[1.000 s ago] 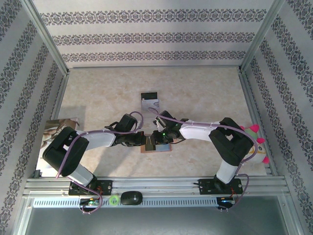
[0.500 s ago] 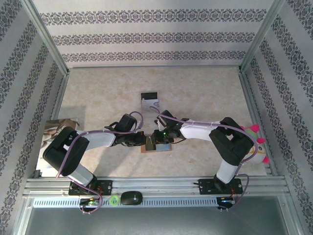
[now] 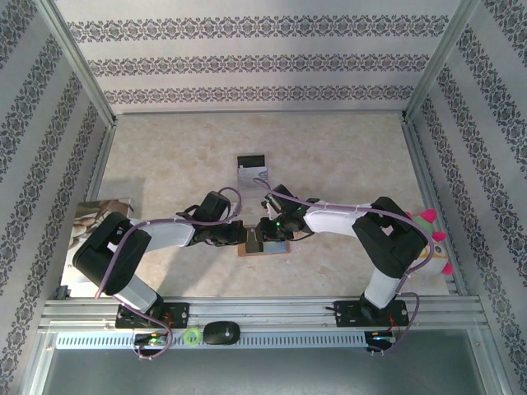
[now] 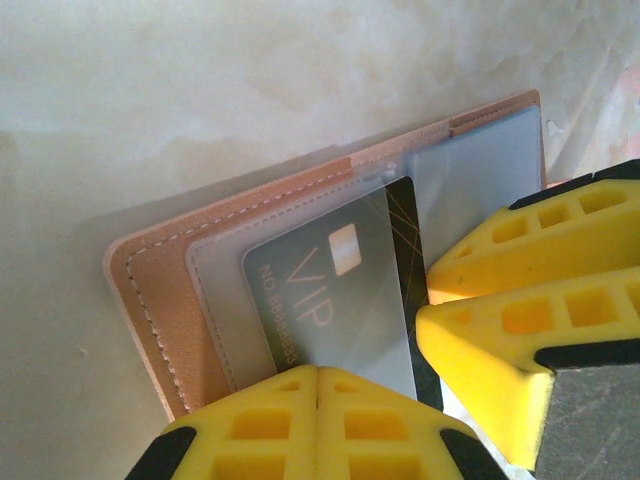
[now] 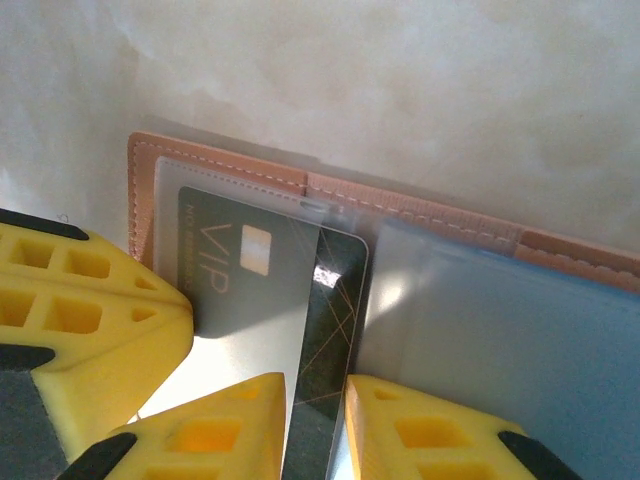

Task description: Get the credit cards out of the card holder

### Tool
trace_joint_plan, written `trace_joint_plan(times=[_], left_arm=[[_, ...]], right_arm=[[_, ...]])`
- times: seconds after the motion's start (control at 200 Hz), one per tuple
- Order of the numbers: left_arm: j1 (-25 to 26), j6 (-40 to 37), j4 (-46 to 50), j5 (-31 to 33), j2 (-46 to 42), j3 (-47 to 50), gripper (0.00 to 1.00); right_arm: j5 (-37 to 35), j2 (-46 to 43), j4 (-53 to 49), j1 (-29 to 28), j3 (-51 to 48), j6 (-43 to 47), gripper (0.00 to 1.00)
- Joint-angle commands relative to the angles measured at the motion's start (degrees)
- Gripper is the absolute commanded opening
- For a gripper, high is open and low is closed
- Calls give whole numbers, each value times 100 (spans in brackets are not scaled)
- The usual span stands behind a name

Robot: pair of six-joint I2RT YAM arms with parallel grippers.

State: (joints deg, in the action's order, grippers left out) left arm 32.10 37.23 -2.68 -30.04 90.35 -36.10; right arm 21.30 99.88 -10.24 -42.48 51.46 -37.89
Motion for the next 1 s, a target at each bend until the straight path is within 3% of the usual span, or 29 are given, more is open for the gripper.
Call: trace_joint_plan(times=[0.0,0.265,0.495,0.655,0.759,0.799,0.994], left_arm=[[-98,-126,425,315,287,285,0],[-101,-146,358,288,413,252,0],[-99,-169,318,195,534,203,0],[-100,-173,320,187,530,200,0],[-100,-173,324,201,497,216,0],[-100,-173,325,207,493,210,0],[-100,-183,381,215,481,189,0]], right_arm=[[-283,-11,-373,94,-169,-97,28],[59,203,-145,85,-158,-126,28],[541,217,318,134,-260,-243,12],[691,234,506,198,-336,-358,13],[744,206,616,210,-369,-444,25],[824,207,705,217,-383,-488,25],[692,240,642,218,-362,-491,6]])
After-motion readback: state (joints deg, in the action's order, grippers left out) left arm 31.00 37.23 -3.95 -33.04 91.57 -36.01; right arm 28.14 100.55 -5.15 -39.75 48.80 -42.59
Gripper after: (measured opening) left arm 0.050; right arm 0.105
